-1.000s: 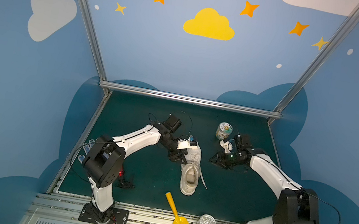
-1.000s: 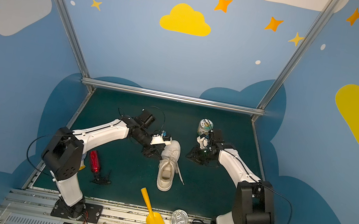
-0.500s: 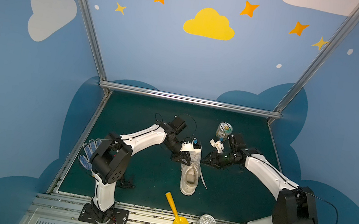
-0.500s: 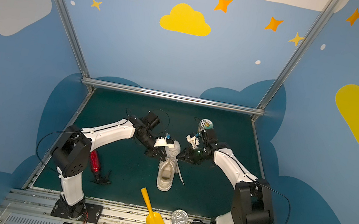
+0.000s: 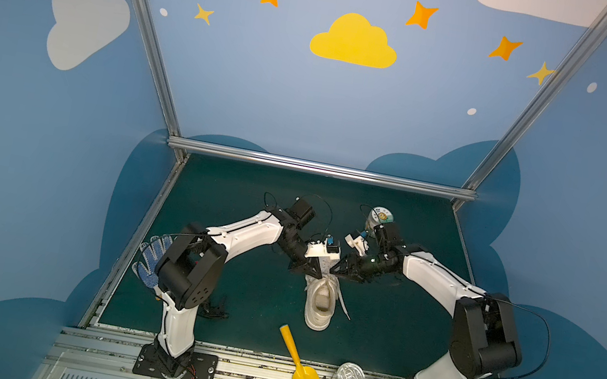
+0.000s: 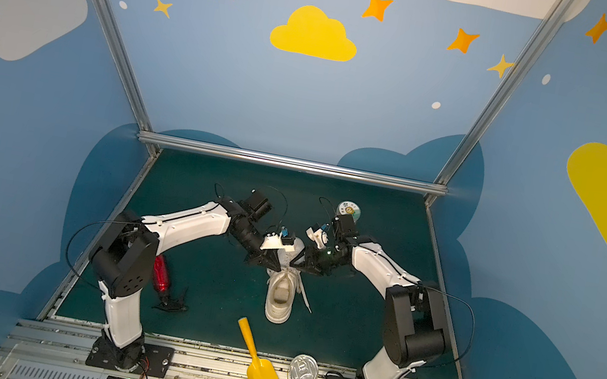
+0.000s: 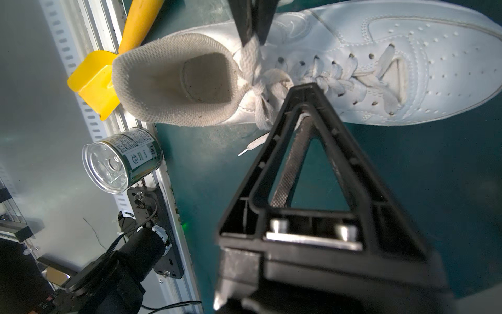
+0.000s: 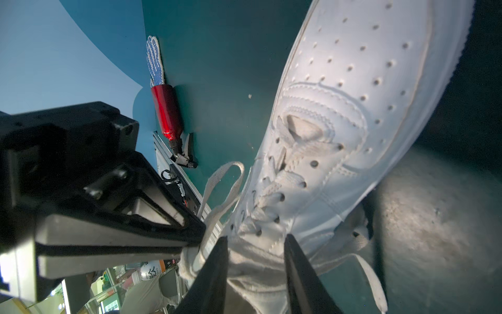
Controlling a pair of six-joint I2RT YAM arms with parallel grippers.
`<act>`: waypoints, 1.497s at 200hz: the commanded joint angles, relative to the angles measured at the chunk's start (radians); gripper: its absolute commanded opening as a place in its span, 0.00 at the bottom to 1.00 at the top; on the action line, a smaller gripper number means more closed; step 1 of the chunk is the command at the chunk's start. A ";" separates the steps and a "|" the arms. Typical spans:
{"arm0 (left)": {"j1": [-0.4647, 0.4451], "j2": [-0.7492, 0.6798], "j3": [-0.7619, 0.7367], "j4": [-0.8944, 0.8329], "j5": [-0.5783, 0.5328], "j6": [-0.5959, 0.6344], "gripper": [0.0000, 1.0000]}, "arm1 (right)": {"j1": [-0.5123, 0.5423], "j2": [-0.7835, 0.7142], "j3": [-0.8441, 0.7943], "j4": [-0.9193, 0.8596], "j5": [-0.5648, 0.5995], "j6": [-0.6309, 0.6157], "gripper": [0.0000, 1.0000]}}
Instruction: Tie the shoes
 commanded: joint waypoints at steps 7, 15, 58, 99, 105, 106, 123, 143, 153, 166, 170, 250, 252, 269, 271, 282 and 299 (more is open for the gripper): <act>-0.001 -0.010 -0.016 -0.004 0.021 -0.003 0.06 | 0.016 0.019 0.025 -0.013 -0.009 -0.004 0.36; -0.003 -0.010 -0.019 -0.001 0.021 -0.007 0.06 | 0.020 0.019 0.026 -0.019 -0.004 -0.007 0.36; -0.003 -0.015 -0.035 0.012 0.016 -0.017 0.04 | 0.036 0.014 0.029 -0.041 0.026 -0.015 0.27; -0.002 -0.029 -0.054 0.029 0.009 -0.027 0.04 | 0.036 -0.003 0.037 -0.050 0.021 -0.019 0.08; -0.001 -0.030 -0.055 0.029 0.008 -0.028 0.04 | 0.034 -0.008 0.036 -0.050 0.021 -0.018 0.05; -0.001 -0.030 -0.055 0.028 0.007 -0.028 0.04 | 0.034 -0.008 0.036 -0.050 0.020 -0.018 0.05; -0.001 -0.032 -0.056 0.025 0.006 -0.028 0.03 | 0.034 -0.022 0.037 -0.050 0.019 -0.014 0.00; -0.001 -0.036 -0.057 0.023 0.002 -0.028 0.03 | 0.032 -0.037 0.036 -0.050 0.016 -0.008 0.00; -0.001 -0.039 -0.060 0.026 -0.002 -0.028 0.03 | 0.032 -0.046 0.035 -0.050 0.017 -0.007 0.00; 0.000 -0.043 -0.063 0.029 -0.006 -0.027 0.03 | 0.028 -0.059 0.031 -0.050 0.019 -0.005 0.00; 0.000 -0.044 -0.064 0.029 -0.008 -0.029 0.03 | 0.028 -0.064 0.030 -0.050 0.019 -0.005 0.00; 0.009 -0.043 -0.042 -0.003 -0.016 0.004 0.03 | 0.005 -0.102 0.008 -0.056 0.025 -0.013 0.00; 0.011 -0.043 -0.042 -0.004 -0.016 0.003 0.03 | 0.004 -0.102 0.008 -0.056 0.025 -0.013 0.00; 0.013 -0.043 -0.042 -0.004 -0.016 0.004 0.03 | 0.003 -0.109 0.001 -0.061 0.032 -0.015 0.00; 0.013 -0.043 -0.042 -0.004 -0.016 0.003 0.03 | 0.004 -0.111 0.001 -0.061 0.034 -0.015 0.00; 0.014 -0.043 -0.044 -0.004 -0.016 0.003 0.03 | 0.000 -0.118 -0.002 -0.065 0.042 -0.020 0.00; 0.014 -0.039 -0.045 -0.004 -0.016 0.003 0.03 | -0.005 -0.130 -0.007 -0.080 0.067 -0.023 0.00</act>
